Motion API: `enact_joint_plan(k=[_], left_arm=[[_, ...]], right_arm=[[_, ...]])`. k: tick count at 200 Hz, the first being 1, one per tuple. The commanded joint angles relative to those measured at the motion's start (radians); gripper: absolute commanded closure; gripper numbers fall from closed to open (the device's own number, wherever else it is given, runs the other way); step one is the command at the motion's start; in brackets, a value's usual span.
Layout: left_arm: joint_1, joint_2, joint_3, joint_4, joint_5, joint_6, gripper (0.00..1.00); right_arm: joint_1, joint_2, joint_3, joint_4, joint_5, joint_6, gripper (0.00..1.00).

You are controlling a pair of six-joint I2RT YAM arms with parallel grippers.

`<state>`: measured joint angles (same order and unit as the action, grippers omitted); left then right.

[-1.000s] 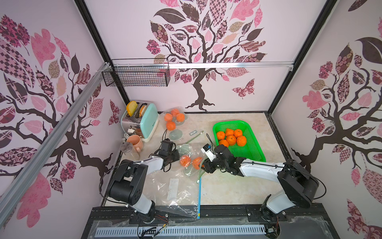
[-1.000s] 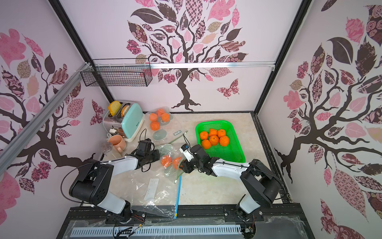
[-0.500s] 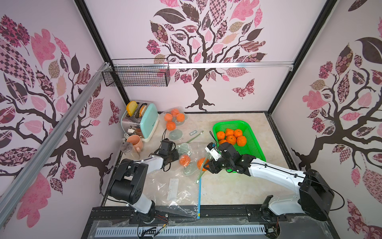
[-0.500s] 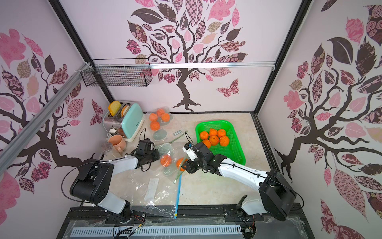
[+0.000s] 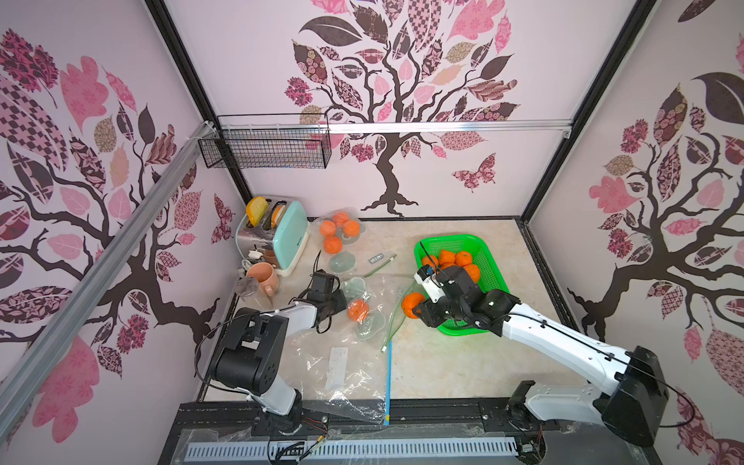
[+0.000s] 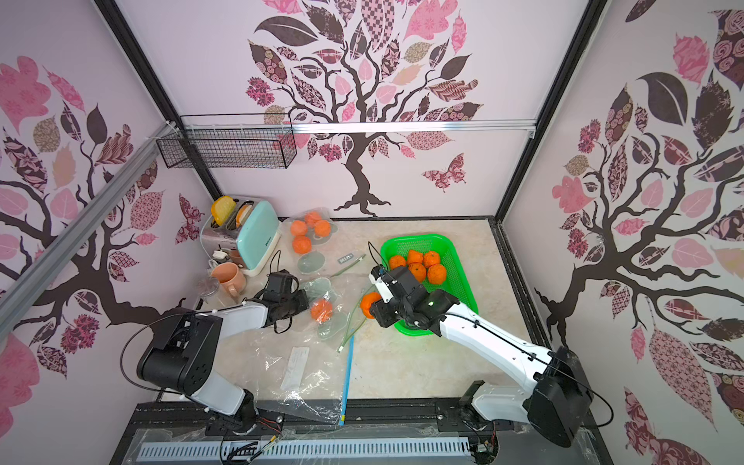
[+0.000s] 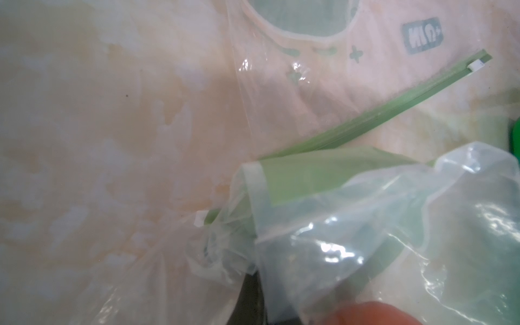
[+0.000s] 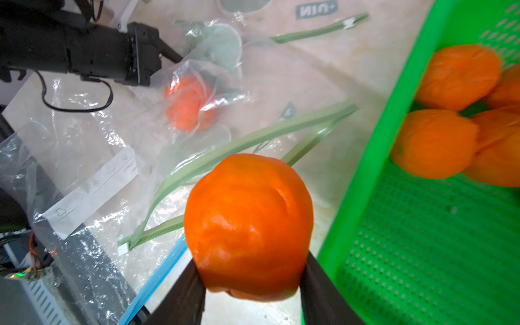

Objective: Open the zip-top bag and take out the orange
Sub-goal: Pick up the orange from the zipper food storage bag.

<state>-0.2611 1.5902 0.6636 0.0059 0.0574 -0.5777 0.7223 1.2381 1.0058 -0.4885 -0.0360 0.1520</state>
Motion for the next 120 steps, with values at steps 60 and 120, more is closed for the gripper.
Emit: enact_joint_plan(k=[60,120], left_arm=[[0.008,-0.006,-0.013,0.008,0.007,-0.008,1.00],[0.009,0.000,-0.013,0.012,0.018,-0.009,1.00]], right_arm=[[-0.206,-0.067,-0.068,0.052,0.239,0.083,0.58],[-0.301,0.061,-0.220,0.288,0.070,0.168,0.61]])
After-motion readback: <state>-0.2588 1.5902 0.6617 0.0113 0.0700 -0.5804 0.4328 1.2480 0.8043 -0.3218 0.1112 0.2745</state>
